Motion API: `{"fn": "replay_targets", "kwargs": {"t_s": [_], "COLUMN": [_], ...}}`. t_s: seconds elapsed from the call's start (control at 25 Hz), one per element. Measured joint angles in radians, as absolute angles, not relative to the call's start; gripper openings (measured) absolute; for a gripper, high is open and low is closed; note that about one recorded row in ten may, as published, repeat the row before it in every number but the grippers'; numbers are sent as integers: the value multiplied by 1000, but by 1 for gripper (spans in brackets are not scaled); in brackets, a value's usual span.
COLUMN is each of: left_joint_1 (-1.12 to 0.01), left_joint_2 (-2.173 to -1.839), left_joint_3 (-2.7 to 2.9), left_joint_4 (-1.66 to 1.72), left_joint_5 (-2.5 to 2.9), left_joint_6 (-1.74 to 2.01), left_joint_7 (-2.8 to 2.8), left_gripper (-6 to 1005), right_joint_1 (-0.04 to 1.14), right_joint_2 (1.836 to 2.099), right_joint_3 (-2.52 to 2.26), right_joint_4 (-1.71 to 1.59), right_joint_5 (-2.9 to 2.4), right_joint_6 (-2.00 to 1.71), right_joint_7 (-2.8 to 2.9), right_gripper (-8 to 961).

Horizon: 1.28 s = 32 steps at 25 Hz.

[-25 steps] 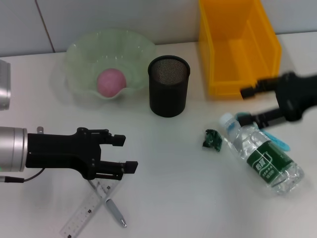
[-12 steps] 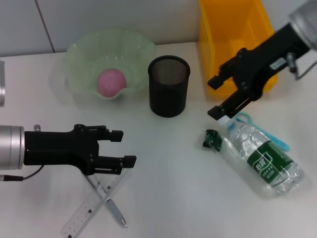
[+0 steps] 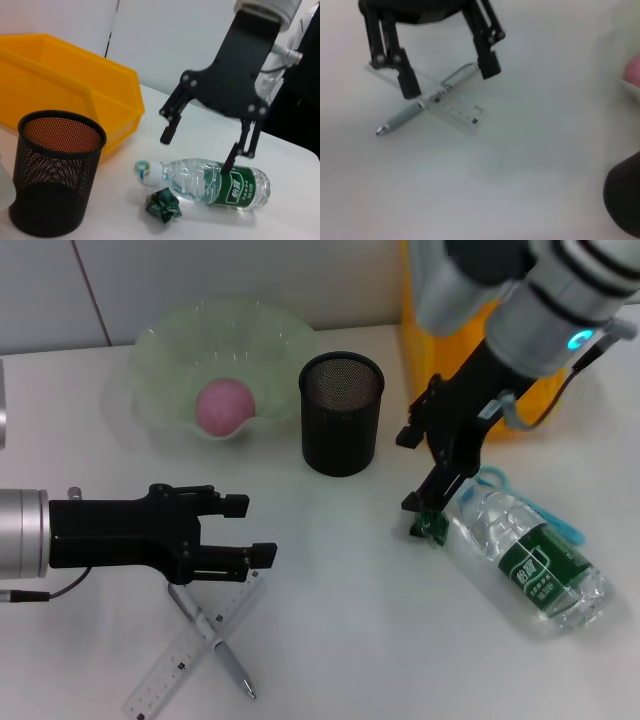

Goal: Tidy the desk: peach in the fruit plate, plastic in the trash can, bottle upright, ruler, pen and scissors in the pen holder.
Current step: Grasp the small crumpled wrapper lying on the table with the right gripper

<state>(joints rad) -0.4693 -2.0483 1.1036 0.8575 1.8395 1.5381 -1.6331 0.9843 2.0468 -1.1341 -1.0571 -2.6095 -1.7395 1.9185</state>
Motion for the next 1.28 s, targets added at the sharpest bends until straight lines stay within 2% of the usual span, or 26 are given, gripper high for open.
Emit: {"fn": "replay_targets", "kwargs": {"t_s": [0.04, 0.24, 1.28], "left_joint_1": [-469, -469, -469], "left_joint_2": [-2048, -2050, -2041], "left_joint_3": [1104, 1104, 1091], "left_joint_4": [857, 857, 854], "left_joint_5": [1839, 1842, 1844], "left_joint_6": [1538, 1536, 1535], "left_joint_7": [-1633, -1635, -1633], "left_gripper": [806, 805, 805], "right_joint_1": [978, 973, 987], "right_joint_2": [2057, 2075, 2079], "right_joint_3": [-1165, -1186, -1263], "right_joint_4": [-1048, -1018, -838], "right_joint_5": [-2622, -2661, -2728], "right_joint_6": [-1707, -1660, -1506], "right_joint_7": [1914, 1907, 1905], "right_gripper": [727, 724, 709]}}
